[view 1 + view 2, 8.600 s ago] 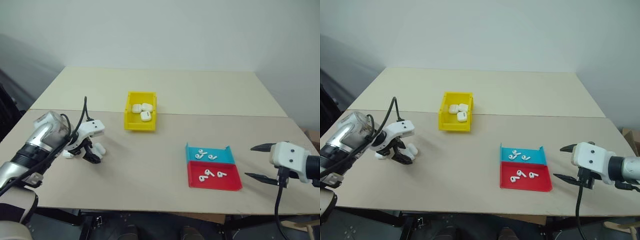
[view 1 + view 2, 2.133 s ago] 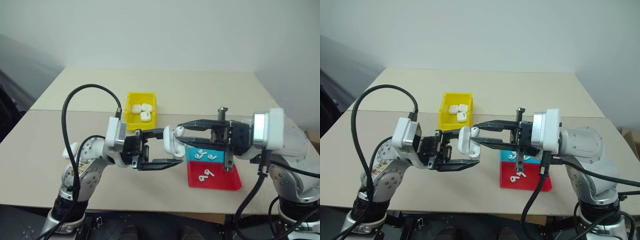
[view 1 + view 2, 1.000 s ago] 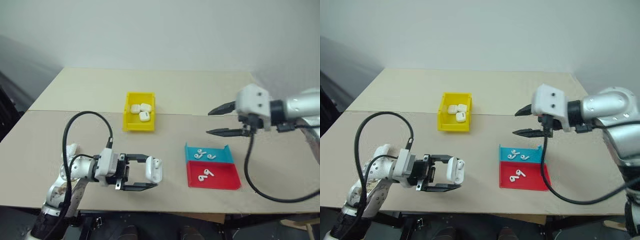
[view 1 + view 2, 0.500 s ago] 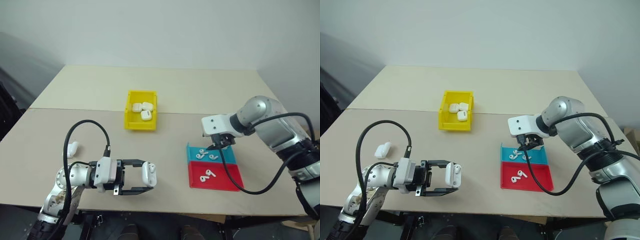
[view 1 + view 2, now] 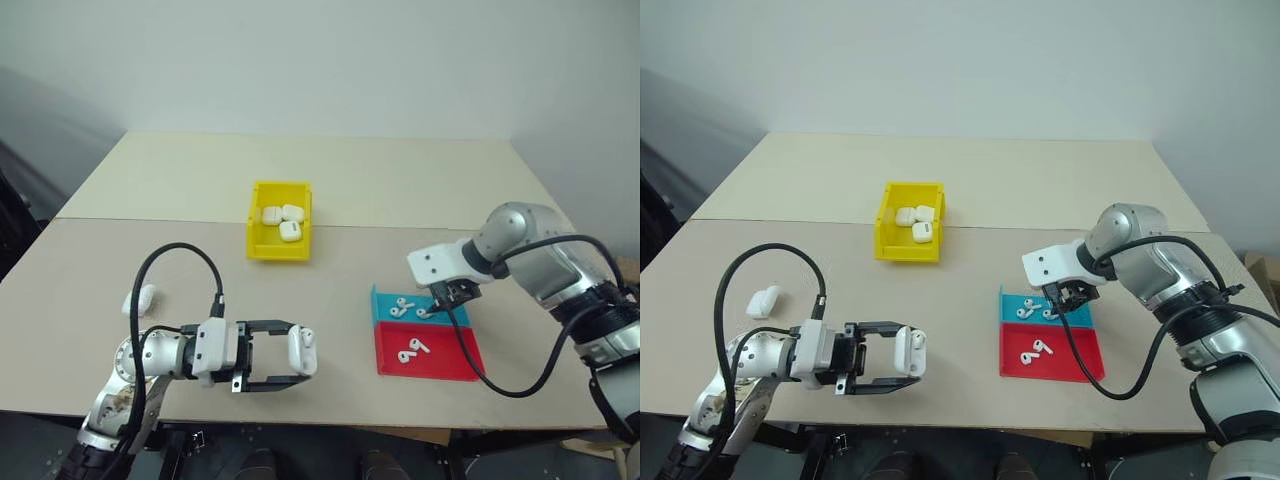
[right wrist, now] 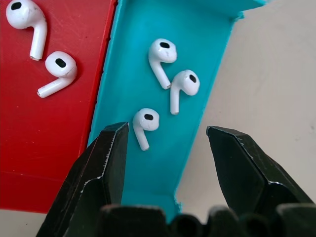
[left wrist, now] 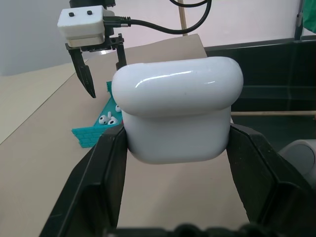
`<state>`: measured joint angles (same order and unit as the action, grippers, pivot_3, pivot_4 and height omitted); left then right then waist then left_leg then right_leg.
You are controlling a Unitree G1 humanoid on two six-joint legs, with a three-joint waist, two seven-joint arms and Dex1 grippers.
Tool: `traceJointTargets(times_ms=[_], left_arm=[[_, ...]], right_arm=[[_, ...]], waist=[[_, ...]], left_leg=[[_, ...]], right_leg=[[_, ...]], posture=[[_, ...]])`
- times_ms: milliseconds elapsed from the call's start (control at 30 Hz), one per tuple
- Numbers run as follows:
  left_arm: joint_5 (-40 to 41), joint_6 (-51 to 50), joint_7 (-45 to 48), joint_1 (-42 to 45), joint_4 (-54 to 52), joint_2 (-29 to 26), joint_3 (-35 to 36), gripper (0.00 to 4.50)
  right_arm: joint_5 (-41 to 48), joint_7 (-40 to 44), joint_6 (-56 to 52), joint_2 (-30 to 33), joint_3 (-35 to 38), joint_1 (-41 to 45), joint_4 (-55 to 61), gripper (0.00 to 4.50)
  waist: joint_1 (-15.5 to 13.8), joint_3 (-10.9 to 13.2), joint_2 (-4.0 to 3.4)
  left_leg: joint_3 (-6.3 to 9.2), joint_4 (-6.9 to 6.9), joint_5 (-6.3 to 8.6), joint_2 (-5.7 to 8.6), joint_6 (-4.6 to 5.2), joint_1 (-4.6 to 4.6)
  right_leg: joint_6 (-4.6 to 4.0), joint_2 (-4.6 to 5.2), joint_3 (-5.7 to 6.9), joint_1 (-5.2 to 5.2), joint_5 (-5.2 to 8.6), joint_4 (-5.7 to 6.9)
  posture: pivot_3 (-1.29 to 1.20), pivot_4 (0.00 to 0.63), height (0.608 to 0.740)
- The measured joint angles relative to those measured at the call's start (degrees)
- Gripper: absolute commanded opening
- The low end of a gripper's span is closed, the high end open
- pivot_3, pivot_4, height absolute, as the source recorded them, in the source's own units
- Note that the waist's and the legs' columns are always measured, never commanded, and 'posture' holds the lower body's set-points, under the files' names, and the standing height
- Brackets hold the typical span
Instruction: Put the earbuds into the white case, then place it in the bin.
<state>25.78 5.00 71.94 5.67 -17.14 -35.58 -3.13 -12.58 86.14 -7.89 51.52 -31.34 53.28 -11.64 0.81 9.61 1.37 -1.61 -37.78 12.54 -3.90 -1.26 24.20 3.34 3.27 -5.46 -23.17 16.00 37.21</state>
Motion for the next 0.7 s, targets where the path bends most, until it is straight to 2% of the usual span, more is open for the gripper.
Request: traceJointTargets(times_ms=[33,67,533,700], left_arm=[[0.0,0.0,0.0,0.0,0.0,0.0,-0.04,2.75],[0.0,0.0,-0.01,0.03,0.0,0.0,-0.09,2.75],[-0.96,0.18,-0.07,0.09,0.01,-0.18,-0.14,2.75],[-1.0,0.18,-0.07,0.09,0.01,-0.19,-0.13,2.75]], right_arm=[[-0.06,0.0,0.33,-0.22,0.0,-0.17,-0.48,2.65],[-0.12,0.0,1.27,-0.35,0.0,-0.28,-0.93,2.48],[-0.53,-0.25,15.96,-0.67,0.42,-0.97,-6.68,2.48],[-1.03,-0.65,17.25,-1.78,0.44,-0.97,-8.36,2.48]], waist=[[0.01,0.0,0.0],[0.04,0.0,0.0],[0.04,0.0,0.0],[0.03,0.0,-0.01]], left_leg=[[0.0,0.0,0.0,0.0,0.0,0.0],[0.0,0.0,0.0,0.0,0.0,-0.01],[0.0,-0.01,0.0,0.0,0.0,-0.03],[0.0,-0.01,-0.01,0.0,0.0,-0.05]], right_leg=[[0.0,0.0,0.0,0.0,0.0,0.01],[0.0,0.0,-0.01,-0.01,0.0,0.02],[-0.01,0.0,-0.01,0.02,-0.01,0.02],[-0.01,-0.01,-0.01,0.02,-0.01,0.06]], posture=[[0.0,0.15,0.74],[0.0,0.15,0.74],[0.0,0.15,0.74],[0.0,0.15,0.74]])
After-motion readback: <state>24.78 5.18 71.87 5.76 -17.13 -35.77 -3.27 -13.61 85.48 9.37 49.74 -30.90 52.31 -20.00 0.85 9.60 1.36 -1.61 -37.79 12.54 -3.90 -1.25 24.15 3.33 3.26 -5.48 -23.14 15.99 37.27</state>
